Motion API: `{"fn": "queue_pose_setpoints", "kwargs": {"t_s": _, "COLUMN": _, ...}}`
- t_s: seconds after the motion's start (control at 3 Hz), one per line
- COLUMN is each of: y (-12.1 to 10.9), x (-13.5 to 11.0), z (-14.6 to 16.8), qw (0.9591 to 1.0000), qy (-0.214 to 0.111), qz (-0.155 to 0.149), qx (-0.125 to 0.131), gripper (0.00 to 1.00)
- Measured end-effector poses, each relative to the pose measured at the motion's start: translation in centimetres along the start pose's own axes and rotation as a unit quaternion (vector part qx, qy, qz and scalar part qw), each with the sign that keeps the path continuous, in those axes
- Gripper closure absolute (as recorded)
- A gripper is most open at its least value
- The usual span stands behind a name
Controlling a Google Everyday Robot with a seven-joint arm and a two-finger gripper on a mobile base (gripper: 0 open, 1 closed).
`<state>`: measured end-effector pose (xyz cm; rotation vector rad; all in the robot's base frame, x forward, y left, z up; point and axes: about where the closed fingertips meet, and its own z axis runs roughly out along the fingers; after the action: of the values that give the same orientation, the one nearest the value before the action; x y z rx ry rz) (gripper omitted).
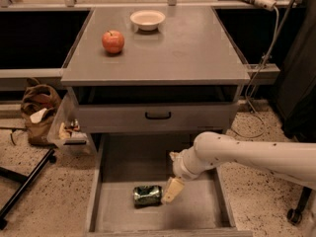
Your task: Pick green can from middle drawer and place on counter
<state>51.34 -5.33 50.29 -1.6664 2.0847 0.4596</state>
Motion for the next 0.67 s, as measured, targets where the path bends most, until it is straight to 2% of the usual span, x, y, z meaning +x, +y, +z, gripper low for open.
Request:
{"fn": "queue_pose_setpoints", "kwargs": {"t_s": 0.33, "y": -0.11, "x": -1.11, "z": 2.67, "qw": 0.9998, "qy": -0.015, "qz": -0.008, "qx": -0.014, "gripper": 0.0}}
{"fn": "queue_pose_setpoints", "kwargs": {"t_s": 0.67, "y": -0.08, "x": -1.06, "z": 2.83, "qw": 0.9997, "qy": -0.016, "qz": -0.008, "qx": -0.015, "gripper": 0.0}}
